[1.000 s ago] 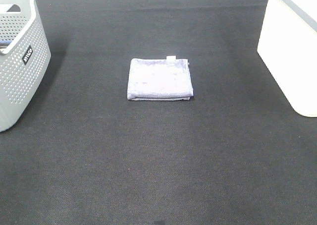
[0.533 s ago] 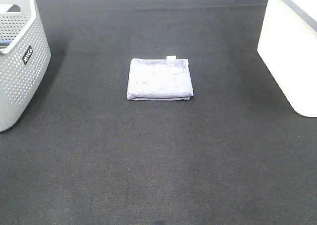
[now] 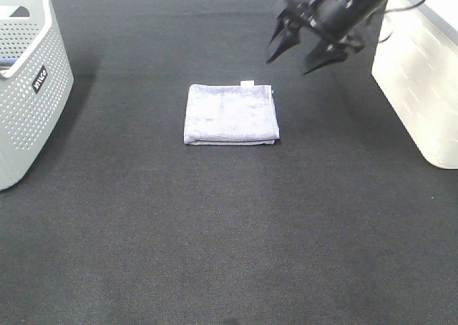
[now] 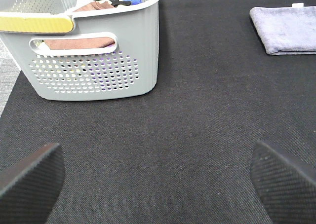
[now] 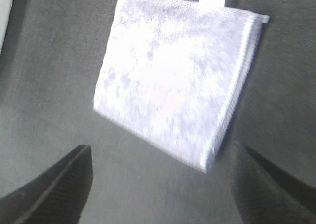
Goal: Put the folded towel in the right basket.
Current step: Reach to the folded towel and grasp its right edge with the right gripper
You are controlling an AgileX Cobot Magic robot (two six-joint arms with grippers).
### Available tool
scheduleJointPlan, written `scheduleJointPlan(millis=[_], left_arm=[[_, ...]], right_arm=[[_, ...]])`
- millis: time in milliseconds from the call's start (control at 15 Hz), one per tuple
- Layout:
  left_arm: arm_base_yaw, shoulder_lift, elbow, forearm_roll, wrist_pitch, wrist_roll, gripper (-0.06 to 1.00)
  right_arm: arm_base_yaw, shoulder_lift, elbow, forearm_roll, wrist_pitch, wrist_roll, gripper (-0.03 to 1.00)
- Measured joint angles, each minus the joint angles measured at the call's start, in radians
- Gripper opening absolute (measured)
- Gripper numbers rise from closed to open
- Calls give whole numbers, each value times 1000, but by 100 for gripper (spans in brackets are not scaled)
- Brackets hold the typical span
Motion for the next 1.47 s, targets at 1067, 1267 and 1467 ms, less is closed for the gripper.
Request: scheduleJointPlan(millis=[1067, 1267, 1467], left_arm=[[0, 0, 0, 0, 0, 0, 97], [0, 0, 0, 0, 0, 0, 97], [0, 0, 0, 0, 0, 0, 97]], right_arm=[[0, 383, -315, 32, 80, 6, 72], [0, 408, -319, 65, 76, 0, 71], [26, 419, -321, 80, 49, -38, 58]])
